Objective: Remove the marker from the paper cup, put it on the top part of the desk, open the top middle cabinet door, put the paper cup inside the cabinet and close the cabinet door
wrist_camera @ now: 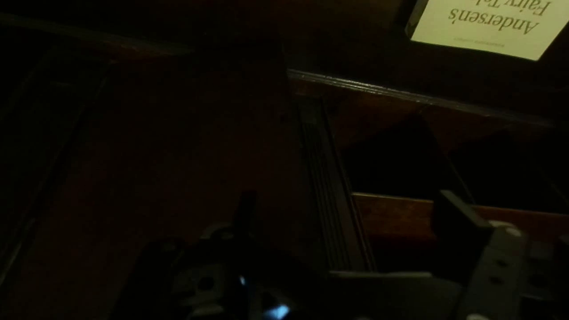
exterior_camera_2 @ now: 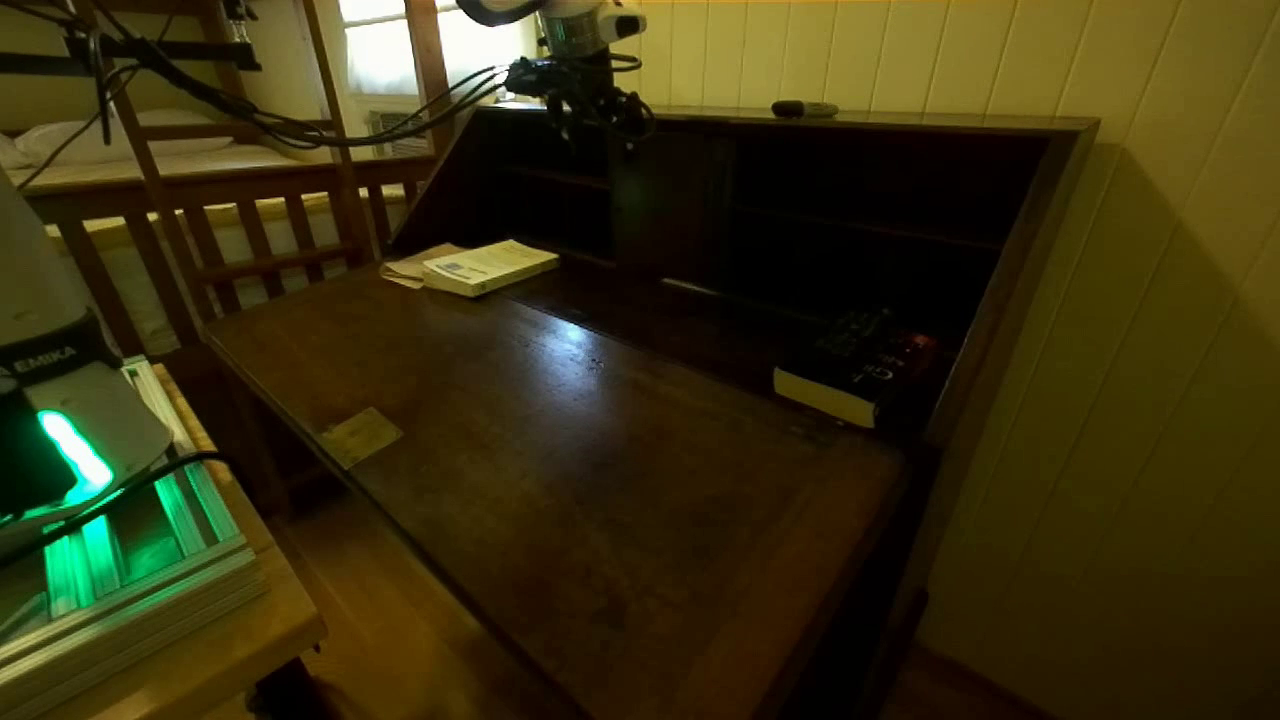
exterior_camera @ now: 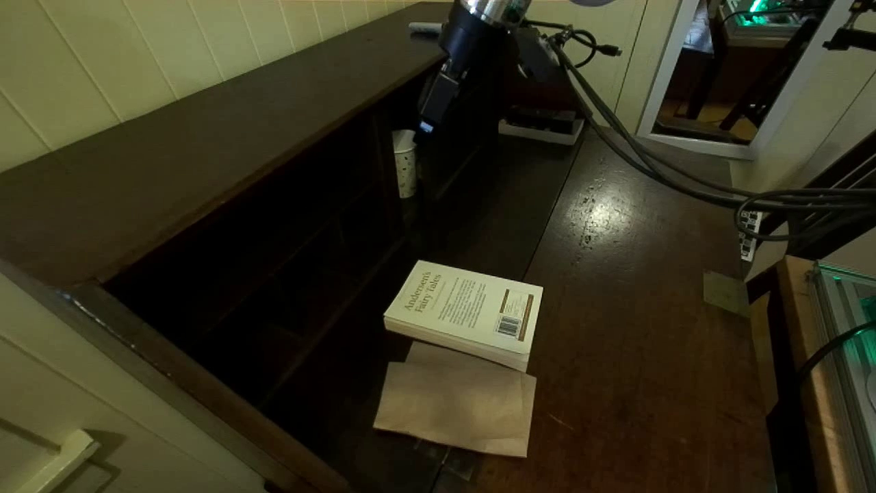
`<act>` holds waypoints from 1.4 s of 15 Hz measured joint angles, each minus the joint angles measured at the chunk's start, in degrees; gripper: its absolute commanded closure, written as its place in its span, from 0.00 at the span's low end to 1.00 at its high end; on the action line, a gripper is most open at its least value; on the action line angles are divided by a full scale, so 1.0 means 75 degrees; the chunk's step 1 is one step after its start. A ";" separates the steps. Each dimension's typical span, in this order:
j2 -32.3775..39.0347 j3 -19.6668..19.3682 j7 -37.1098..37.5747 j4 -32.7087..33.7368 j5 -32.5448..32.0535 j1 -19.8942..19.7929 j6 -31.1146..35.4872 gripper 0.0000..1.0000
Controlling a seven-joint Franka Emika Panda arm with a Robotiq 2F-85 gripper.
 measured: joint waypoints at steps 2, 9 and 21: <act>0.0179 0.0126 0.0065 0.0054 0.0000 0.0007 0.0248 0.00; 0.0431 0.0317 0.0149 0.0237 0.0000 0.0104 0.0653 0.00; -0.0418 -0.0221 0.3202 -0.0340 -0.2581 0.0346 0.0014 0.00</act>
